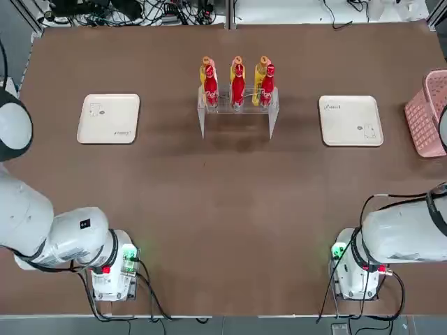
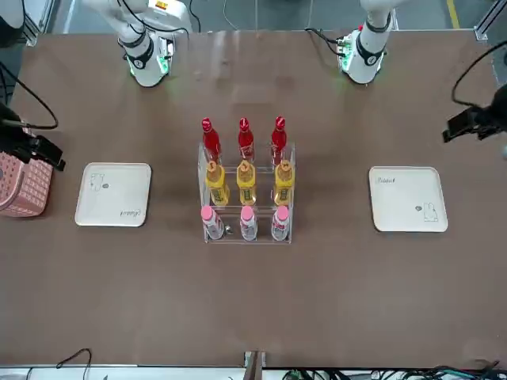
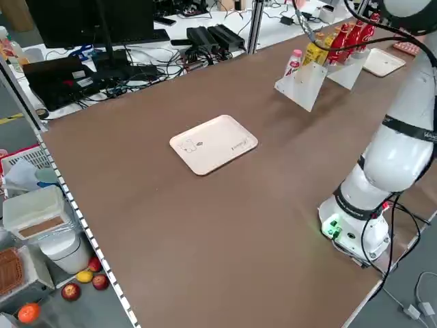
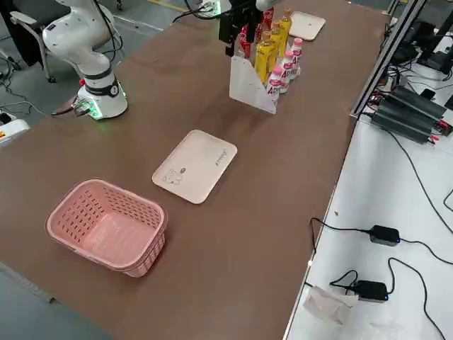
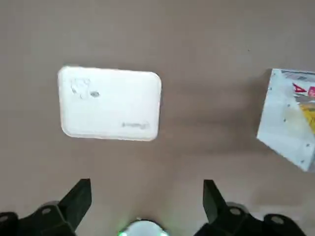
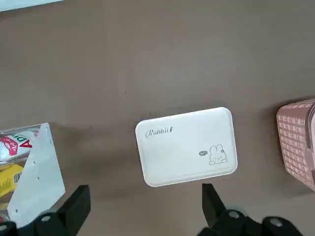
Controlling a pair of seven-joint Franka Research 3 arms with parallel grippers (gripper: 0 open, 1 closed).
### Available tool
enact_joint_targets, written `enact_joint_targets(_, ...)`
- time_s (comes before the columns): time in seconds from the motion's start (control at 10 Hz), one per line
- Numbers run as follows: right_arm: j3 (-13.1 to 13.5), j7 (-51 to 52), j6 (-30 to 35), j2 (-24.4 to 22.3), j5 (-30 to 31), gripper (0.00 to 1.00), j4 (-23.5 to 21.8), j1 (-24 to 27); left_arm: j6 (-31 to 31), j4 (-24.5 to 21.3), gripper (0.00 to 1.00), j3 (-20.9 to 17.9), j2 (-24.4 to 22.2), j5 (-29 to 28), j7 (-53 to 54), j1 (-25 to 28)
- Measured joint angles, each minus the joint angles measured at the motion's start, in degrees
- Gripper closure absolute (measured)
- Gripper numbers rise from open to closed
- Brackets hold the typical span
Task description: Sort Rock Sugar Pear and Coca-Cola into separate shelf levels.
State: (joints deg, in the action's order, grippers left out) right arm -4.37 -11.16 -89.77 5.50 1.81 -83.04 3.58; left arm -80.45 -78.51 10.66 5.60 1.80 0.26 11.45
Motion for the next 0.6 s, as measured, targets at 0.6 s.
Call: enact_joint_targets(0.6,-0.01,0.04,-0.05,0.00,-0.01,0.00,-0.01,-0.17,-2.97,-4.16,0.00,-5.91,-6.30,0.37,-1.77,-8.46)
